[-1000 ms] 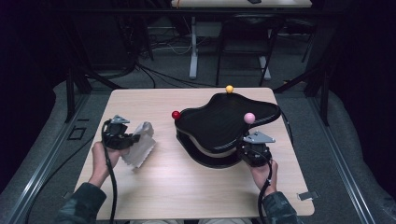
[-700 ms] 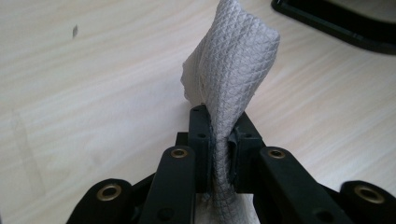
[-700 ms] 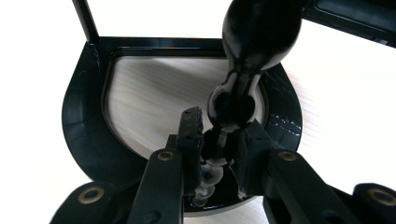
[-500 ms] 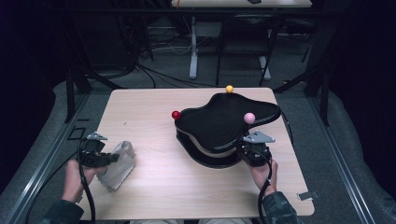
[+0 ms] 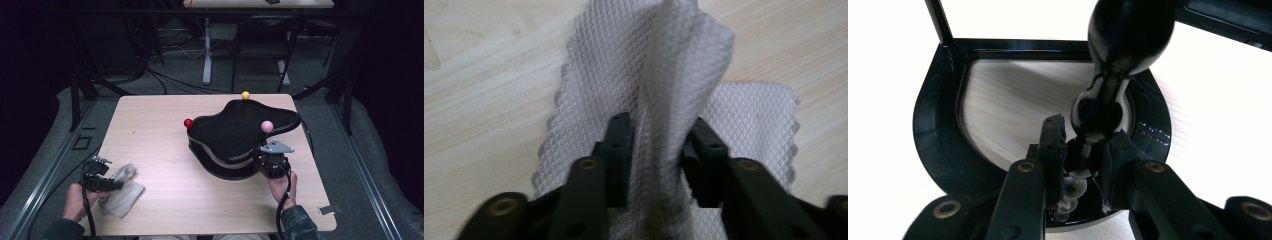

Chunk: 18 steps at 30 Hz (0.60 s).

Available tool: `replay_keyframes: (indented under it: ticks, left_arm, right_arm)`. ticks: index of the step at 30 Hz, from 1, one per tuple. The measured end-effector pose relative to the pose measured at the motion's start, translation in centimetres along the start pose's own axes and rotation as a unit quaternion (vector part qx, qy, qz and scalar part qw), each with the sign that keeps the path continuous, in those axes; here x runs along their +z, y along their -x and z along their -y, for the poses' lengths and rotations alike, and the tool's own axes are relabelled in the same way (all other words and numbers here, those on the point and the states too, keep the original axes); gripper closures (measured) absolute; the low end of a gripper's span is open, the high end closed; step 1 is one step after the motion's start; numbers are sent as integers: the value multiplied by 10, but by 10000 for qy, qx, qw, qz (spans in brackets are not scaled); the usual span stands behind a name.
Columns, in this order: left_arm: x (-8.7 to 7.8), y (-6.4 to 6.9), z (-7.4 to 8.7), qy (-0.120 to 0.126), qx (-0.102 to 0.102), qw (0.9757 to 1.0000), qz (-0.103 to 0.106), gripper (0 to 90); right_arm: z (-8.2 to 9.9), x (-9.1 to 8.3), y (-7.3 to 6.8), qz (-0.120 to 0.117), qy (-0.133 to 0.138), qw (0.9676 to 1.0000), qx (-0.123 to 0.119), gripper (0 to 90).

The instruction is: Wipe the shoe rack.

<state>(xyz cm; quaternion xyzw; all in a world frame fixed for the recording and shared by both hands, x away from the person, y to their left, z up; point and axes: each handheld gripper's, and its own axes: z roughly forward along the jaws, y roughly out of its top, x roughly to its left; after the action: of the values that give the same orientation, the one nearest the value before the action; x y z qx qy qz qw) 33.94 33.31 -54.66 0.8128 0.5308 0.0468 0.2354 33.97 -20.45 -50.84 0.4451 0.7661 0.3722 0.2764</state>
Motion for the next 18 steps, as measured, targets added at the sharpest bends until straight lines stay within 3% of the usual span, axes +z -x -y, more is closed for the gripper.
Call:
replay_keyframes:
  ticks: [5, 9, 15, 18]
  left_arm:
    - [-20, 5, -2, 314, 101, 9995, -6, 302]
    - [-40, 13, -12, 649, 260, 9975, -32, 149]
    - [-55, 26, -39, 1087, 456, 9930, -74, 7]
    - [-55, 33, -54, 1207, 550, 9912, -24, 0]
  right_arm:
    - [-1, -1, 0, 2, -60, 10000, -2, 741]
    - [-2, -1, 0, -1, -68, 10000, 13, 739]
    - [-3, -4, 2, -69, -118, 9999, 69, 694]
    - [-2, -4, 2, -32, -97, 9999, 74, 718]
